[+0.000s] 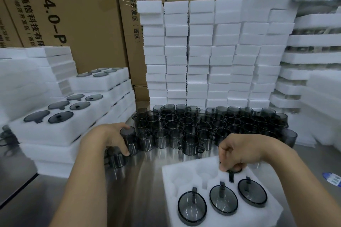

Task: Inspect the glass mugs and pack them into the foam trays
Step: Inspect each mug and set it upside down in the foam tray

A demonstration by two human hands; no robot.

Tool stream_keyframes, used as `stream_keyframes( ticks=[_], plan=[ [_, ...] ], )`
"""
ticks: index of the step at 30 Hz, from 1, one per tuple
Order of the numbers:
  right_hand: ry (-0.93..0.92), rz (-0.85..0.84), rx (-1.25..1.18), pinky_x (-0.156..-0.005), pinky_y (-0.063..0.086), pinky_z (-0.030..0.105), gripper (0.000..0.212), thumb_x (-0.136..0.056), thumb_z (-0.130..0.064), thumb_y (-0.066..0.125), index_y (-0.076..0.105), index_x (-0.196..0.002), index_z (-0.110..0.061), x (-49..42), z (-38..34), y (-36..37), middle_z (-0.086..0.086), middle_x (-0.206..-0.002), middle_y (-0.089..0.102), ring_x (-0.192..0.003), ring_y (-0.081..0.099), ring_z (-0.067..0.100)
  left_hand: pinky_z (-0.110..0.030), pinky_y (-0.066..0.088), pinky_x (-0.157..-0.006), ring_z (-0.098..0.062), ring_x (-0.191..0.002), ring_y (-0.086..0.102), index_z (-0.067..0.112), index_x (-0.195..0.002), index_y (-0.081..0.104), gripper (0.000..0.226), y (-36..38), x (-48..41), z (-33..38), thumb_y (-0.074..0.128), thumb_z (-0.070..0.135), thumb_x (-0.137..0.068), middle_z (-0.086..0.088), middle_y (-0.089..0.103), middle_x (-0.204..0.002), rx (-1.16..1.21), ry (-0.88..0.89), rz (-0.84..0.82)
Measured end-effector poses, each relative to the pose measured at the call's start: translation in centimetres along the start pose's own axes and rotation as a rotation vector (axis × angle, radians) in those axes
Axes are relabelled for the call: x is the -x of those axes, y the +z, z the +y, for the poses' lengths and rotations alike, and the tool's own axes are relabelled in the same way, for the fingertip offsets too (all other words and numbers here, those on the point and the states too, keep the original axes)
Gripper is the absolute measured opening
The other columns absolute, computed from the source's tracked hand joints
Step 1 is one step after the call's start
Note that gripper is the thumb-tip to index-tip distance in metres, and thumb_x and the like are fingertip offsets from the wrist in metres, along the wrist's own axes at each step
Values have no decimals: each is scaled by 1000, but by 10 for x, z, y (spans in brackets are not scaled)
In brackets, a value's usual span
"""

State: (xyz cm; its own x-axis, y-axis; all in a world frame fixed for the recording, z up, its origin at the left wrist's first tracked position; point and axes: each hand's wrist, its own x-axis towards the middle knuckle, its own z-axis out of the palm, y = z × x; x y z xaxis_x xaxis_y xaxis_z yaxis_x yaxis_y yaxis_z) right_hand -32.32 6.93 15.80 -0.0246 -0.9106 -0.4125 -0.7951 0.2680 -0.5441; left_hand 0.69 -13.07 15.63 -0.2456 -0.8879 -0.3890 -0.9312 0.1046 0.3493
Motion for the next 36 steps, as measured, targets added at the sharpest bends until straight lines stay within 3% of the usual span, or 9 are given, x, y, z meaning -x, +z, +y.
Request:
stream_keyframes(
  ticks=[3,7,11,15,19,22,27,30,36],
  plan=[
    [17,5,4,-65,54,21,16,-90,-17,86,70,-86,-15,0,-1,0,-4,-70,71,-66,66,9,-40,58,-92,-35,-126,62,27,-161,37,101,-4,7,-1,95,14,-79,-12,56,-148,-39,2,12],
    [42,55,164,-69,54,23,19,-90,-32,85,71,-88,-19,7,-9,-2,-4,-81,75,-72,66,10,-41,64,-82,-23,-92,74,26,-141,54,76,-34,45,1,96,23,-78,-4,69,-113,43,64,158],
    [-317,449,12,-77,61,29,18,-92,-37,81,72,-106,-32,22,-38,-3,-8,-95,75,-85,71,13,-32,56,-78,-13,-91,76,36,-117,65,59,-48,102,31,97,46,-69,14,81,-96,237,397,399],
    [-728,863,-132,-86,55,18,58,-89,-42,82,55,-139,-52,48,-73,1,-24,-130,59,-109,65,4,-37,60,-77,0,-91,76,39,-108,61,55,-29,154,83,95,55,-68,24,80,-97,424,741,560],
    [-827,1105,74,-99,47,18,68,-87,-33,85,55,-147,-37,64,-90,8,-20,-134,58,-123,58,6,-50,66,-73,-10,-88,79,28,-104,56,47,-2,179,121,93,42,-79,14,81,-90,606,941,658],
    [-873,1262,110,-103,48,27,61,-89,-20,83,60,-145,-25,72,-94,7,-13,-133,64,-124,58,9,-45,65,-78,-7,-101,76,27,-108,53,49,7,188,132,92,41,-81,16,80,-96,595,1075,767],
    [-1024,1345,-45,-102,50,25,62,-89,-5,82,57,-143,-21,86,-89,-1,-12,-138,63,-130,60,12,-47,54,-108,-14,-135,62,25,-138,54,69,5,183,132,93,33,-82,14,69,-133,529,1304,797],
    [-1055,1363,-61,-102,53,29,58,-90,-6,80,56,-142,-17,89,-89,-2,-12,-138,62,-130,62,11,-43,55,-109,-16,-137,61,19,-141,59,68,7,177,135,92,30,-83,13,65,-142,583,1347,832],
    [-1060,1312,-47,-102,53,31,61,-91,-11,81,52,-144,-19,91,-87,-4,-12,-142,58,-132,60,14,-45,58,-101,-20,-131,66,17,-138,64,63,9,172,137,92,33,-84,9,72,-132,583,1369,902]
  ],
)
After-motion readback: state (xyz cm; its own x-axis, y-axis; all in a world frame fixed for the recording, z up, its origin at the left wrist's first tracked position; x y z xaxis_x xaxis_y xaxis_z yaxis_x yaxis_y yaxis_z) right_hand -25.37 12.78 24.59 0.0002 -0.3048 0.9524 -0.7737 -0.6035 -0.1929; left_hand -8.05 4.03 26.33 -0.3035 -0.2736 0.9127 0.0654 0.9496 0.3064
